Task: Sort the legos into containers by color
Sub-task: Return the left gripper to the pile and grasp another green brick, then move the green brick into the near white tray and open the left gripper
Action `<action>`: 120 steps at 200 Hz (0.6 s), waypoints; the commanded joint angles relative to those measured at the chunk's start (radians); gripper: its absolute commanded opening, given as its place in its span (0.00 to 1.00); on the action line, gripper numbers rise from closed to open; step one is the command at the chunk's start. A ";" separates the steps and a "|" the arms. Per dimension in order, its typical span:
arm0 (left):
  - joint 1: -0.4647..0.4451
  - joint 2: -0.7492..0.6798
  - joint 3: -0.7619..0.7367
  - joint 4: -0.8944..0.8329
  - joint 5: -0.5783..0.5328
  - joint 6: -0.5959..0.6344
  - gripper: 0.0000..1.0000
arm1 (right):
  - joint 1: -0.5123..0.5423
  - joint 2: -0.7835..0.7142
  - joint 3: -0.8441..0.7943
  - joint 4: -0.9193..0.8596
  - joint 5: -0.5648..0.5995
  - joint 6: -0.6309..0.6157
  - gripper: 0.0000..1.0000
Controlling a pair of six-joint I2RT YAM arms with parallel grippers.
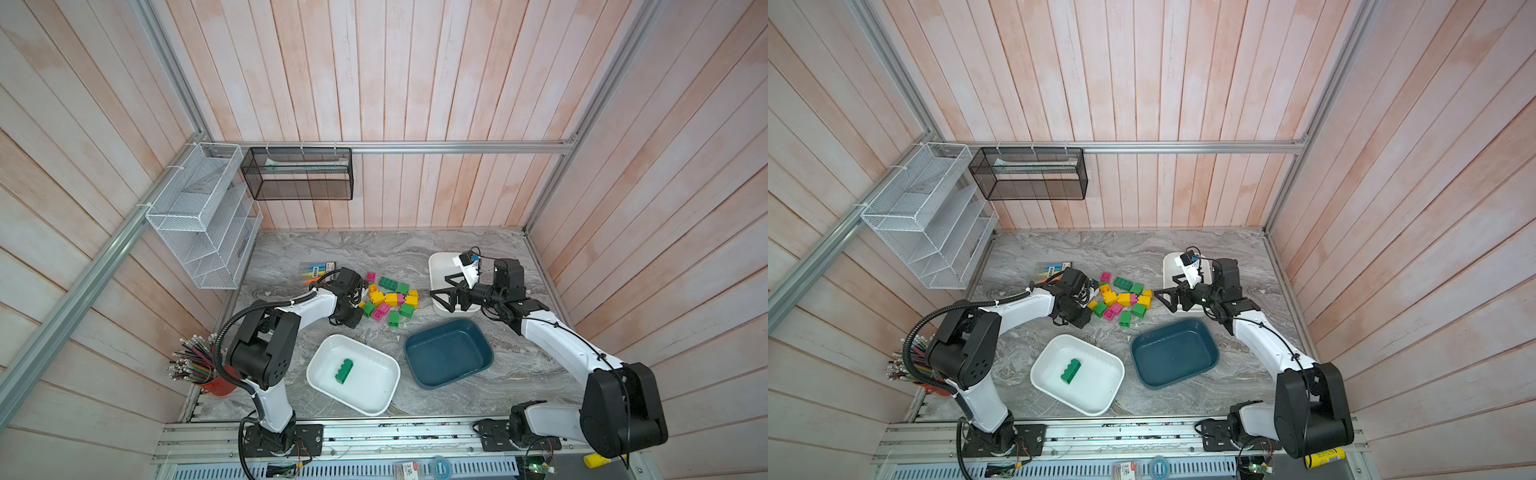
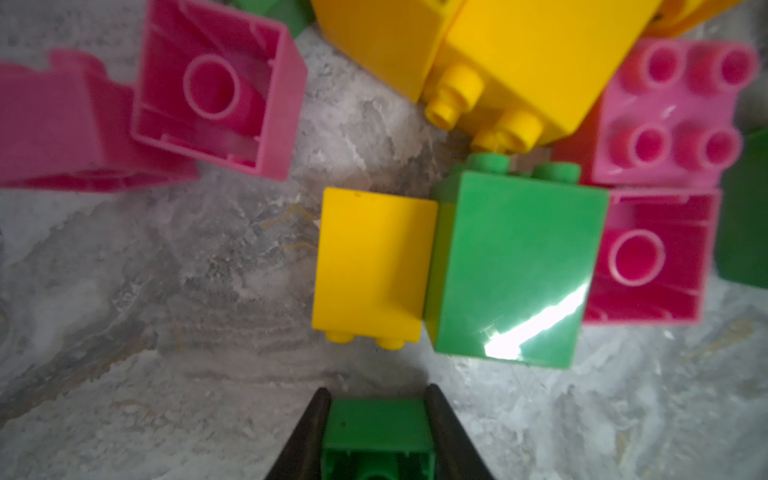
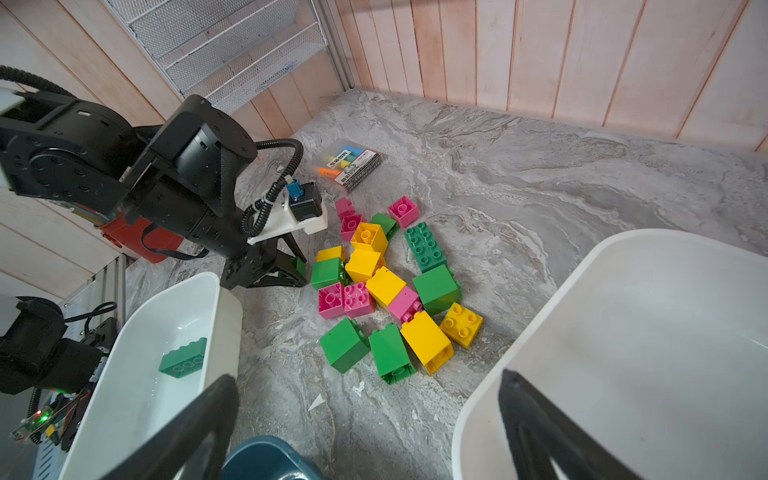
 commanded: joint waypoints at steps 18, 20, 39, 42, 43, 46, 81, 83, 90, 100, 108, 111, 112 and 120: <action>0.004 -0.057 0.034 -0.065 -0.024 -0.007 0.31 | -0.004 -0.033 -0.012 -0.020 -0.006 -0.004 0.98; 0.005 -0.061 0.034 -0.068 -0.024 -0.008 0.31 | -0.004 -0.033 -0.012 -0.020 -0.005 -0.004 0.98; 0.004 -0.095 0.059 -0.111 -0.037 -0.025 0.30 | -0.004 -0.045 -0.009 -0.026 0.003 -0.004 0.98; 0.004 -0.104 0.064 -0.118 -0.038 -0.029 0.30 | -0.005 -0.048 -0.009 -0.028 0.005 -0.004 0.98; 0.004 -0.107 0.065 -0.120 -0.037 -0.030 0.30 | -0.005 -0.048 -0.009 -0.027 0.005 -0.004 0.98; 0.005 -0.117 0.070 -0.127 -0.034 -0.034 0.30 | -0.005 -0.050 -0.009 -0.028 0.007 -0.004 0.98; -0.043 -0.257 0.100 -0.232 -0.001 -0.104 0.31 | -0.008 -0.083 -0.009 -0.045 0.018 -0.010 0.98; -0.049 -0.266 0.101 -0.239 0.002 -0.111 0.31 | -0.007 -0.085 -0.009 -0.048 0.018 -0.010 0.98; -0.073 -0.300 0.101 -0.265 0.009 -0.144 0.31 | -0.010 -0.092 -0.009 -0.054 0.015 -0.011 0.98; -0.112 -0.353 0.087 -0.296 0.026 -0.194 0.31 | -0.010 -0.100 -0.009 -0.063 0.009 -0.012 0.98; -0.152 -0.403 0.057 -0.301 0.033 -0.220 0.32 | -0.010 -0.108 -0.009 -0.074 -0.008 -0.016 0.98; -0.167 -0.421 0.045 -0.304 0.035 -0.259 0.32 | -0.010 -0.110 -0.009 -0.076 -0.018 -0.016 0.98; -0.172 -0.428 0.042 -0.304 0.034 -0.266 0.32 | -0.009 -0.111 -0.009 -0.077 -0.021 -0.017 0.98; -0.208 -0.470 0.011 -0.310 0.029 -0.317 0.32 | -0.008 -0.120 -0.015 -0.078 -0.043 -0.017 0.98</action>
